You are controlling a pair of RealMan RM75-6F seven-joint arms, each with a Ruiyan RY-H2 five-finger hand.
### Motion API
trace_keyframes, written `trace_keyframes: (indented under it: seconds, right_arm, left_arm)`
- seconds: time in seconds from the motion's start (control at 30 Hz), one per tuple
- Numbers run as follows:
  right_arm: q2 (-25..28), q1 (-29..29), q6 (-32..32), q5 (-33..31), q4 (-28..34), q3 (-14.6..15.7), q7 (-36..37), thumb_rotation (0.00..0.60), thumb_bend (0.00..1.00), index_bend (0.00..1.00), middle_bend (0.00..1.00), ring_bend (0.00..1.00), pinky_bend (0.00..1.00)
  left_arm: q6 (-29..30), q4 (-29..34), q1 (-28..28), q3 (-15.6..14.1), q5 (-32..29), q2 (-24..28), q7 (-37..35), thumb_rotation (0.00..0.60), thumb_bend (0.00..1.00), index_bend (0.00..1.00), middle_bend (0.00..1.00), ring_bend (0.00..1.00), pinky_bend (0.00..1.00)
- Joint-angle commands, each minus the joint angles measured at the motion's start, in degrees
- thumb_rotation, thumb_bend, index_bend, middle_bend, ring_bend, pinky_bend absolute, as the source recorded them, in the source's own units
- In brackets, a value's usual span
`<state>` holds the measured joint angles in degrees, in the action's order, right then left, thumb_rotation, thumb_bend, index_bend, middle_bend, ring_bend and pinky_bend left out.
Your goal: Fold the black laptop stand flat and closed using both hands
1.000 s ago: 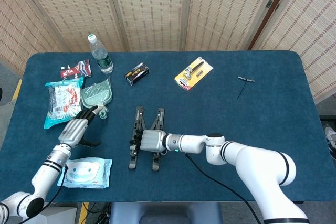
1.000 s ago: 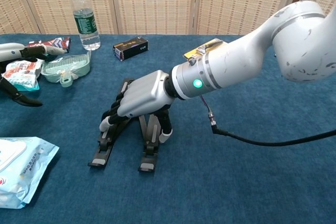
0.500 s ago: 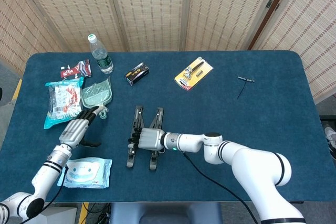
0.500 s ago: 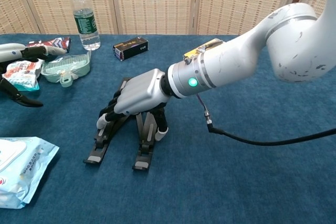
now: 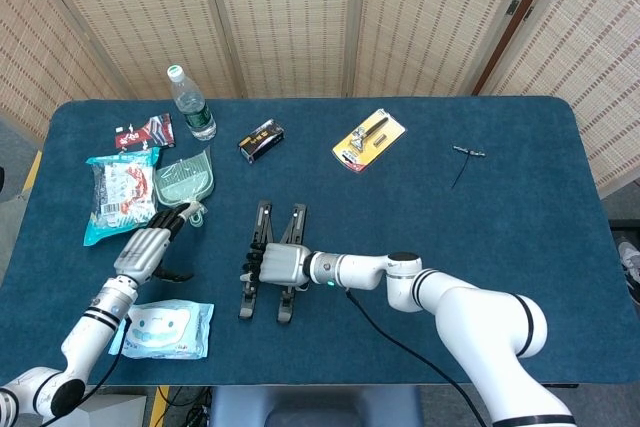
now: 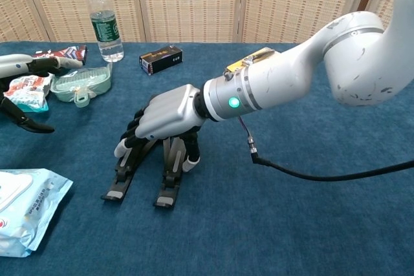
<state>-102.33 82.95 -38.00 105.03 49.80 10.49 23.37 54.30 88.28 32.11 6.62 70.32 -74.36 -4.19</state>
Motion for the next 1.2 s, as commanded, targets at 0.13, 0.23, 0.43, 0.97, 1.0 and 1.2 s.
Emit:
trace_keyframes:
  seconds: [0.13, 0.23, 0.43, 0.97, 1.0, 1.2]
  right_arm:
    - [-0.64, -0.31, -1.32, 0.30, -1.00, 0.35, 0.36, 0.600, 0.16, 0.02, 0.37, 0.00, 0.00]
    - [-1.00, -0.71, -2.30, 0.21, -1.68, 0.26, 0.61, 0.600, 0.18, 0.06, 0.42, 0.01, 0.00]
    - [-1.88, -1.52, -3.58, 0.22, -3.19, 0.51, 1.08, 0.600, 0.20, 0.14, 0.52, 0.10, 0.00]
    - [-2.25, -5.00, -8.51, 0.33, -6.20, 1.18, 1.70, 0.600, 0.25, 0.28, 0.67, 0.28, 0.00]
    - [-2.18, -5.29, -8.87, 0.35, -6.30, 1.23, 1.67, 0.600, 0.25, 0.28, 0.68, 0.29, 0.00]
    - [-2.08, -6.69, -10.84, 0.55, -6.99, 1.50, 1.84, 0.600, 0.26, 0.36, 0.73, 0.34, 0.00]
  left_arm:
    - [0.05, -0.02, -0.12, -0.08, 0.24, 0.00, -0.17, 0.600, 0.13, 0.00, 0.00, 0.00, 0.00]
    - [0.22, 0.03, -0.23, -0.13, 0.50, 0.05, -0.28, 0.600, 0.13, 0.00, 0.00, 0.00, 0.00]
    - [0.29, 0.02, -0.36, -0.29, 0.97, 0.02, -0.58, 0.600, 0.13, 0.00, 0.00, 0.00, 0.00]
    - [0.02, 0.03, -0.21, -0.43, 1.52, -0.42, -0.59, 0.600, 0.13, 0.00, 0.00, 0.00, 0.00]
    - [-0.07, -0.03, -0.17, -0.45, 1.52, -0.53, -0.59, 0.600, 0.13, 0.00, 0.00, 0.00, 0.00]
    - [-0.36, -0.09, 0.07, -0.41, 1.50, -0.81, -0.40, 0.600, 0.13, 0.00, 0.00, 0.00, 0.00]
